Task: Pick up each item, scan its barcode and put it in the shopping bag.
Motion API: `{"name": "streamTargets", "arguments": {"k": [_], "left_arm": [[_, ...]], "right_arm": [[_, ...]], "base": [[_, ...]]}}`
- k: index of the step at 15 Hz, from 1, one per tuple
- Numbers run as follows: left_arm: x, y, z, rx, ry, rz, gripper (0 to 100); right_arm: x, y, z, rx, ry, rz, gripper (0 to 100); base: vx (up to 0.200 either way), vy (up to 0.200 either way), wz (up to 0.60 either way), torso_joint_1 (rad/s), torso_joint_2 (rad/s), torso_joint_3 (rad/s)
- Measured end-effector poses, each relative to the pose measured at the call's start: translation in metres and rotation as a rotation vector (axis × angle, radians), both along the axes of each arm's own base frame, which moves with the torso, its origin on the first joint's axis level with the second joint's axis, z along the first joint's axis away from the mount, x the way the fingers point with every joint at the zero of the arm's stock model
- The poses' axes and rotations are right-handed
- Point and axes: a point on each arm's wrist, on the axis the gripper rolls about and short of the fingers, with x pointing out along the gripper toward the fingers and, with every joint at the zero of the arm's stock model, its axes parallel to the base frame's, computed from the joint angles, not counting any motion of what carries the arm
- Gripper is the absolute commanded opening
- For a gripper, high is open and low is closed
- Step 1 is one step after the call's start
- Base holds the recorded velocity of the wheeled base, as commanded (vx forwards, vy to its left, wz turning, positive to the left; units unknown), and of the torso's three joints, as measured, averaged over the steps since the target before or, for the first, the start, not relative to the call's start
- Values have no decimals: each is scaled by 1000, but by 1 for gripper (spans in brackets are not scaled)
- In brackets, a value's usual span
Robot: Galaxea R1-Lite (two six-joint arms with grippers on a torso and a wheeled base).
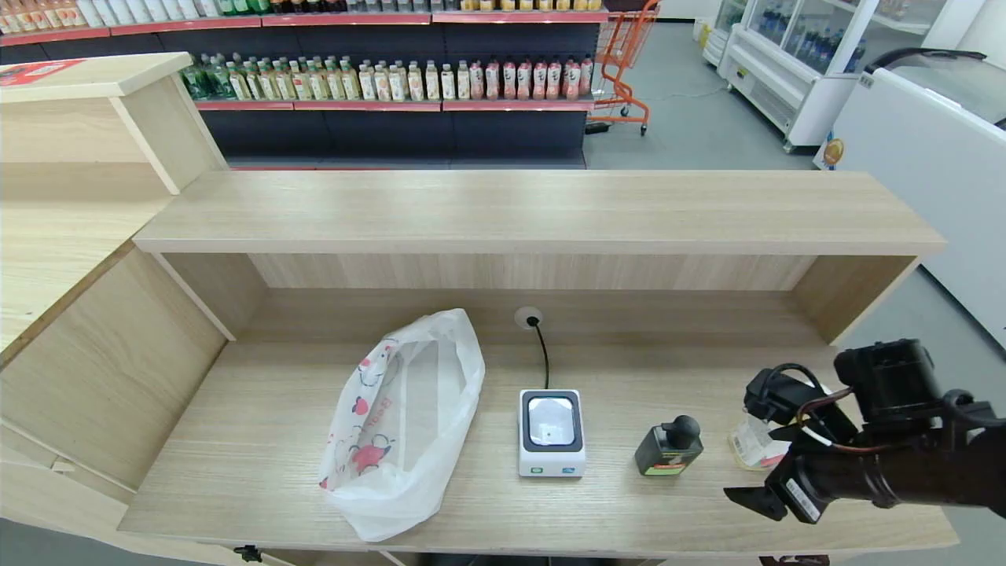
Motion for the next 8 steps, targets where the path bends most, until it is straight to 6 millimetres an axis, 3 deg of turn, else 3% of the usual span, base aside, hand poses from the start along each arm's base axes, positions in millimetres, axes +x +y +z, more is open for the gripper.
{"name": "streamTargets", "arguments": {"k": [8], "left_arm": [[0, 0, 0, 0, 0, 0, 100]], "right_arm": [[43, 38, -38, -24, -84, 158, 100]], "base": [[0, 0, 0, 0, 0, 0]]}}
